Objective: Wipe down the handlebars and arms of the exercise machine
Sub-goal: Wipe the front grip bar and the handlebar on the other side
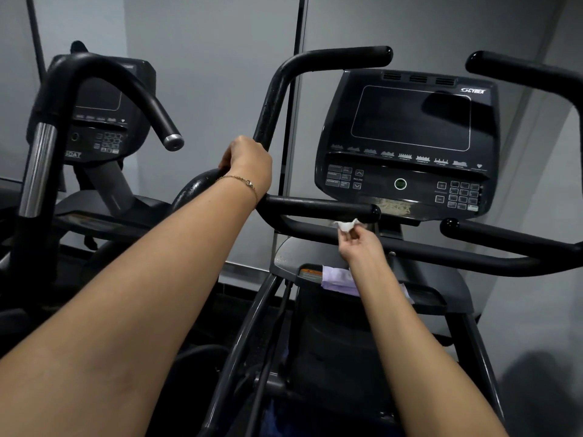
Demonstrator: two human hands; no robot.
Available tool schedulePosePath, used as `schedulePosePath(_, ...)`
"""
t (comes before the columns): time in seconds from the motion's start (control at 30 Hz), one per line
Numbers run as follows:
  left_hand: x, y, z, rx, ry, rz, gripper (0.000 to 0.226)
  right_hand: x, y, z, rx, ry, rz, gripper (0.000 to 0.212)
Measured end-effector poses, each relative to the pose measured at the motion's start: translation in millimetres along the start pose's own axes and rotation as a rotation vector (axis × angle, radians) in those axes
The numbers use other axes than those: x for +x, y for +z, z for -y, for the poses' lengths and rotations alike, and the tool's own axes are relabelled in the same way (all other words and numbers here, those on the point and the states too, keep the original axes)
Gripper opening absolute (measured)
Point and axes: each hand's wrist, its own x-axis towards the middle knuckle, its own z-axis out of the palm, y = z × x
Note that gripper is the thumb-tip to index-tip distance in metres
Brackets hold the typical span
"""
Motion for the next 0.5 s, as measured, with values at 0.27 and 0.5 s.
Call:
schedulePosePath(0.27,-2,-1,0,0.021,0.012,-0.014,0.027,-2,-4,7,0.037,-0.023,0.033,0.017)
schedulePosePath(0.5,-1,-1,1,0.020,0.021,-0.015,0.028,-7,-9,-6,-0.029,0.013,0.027,0.019)
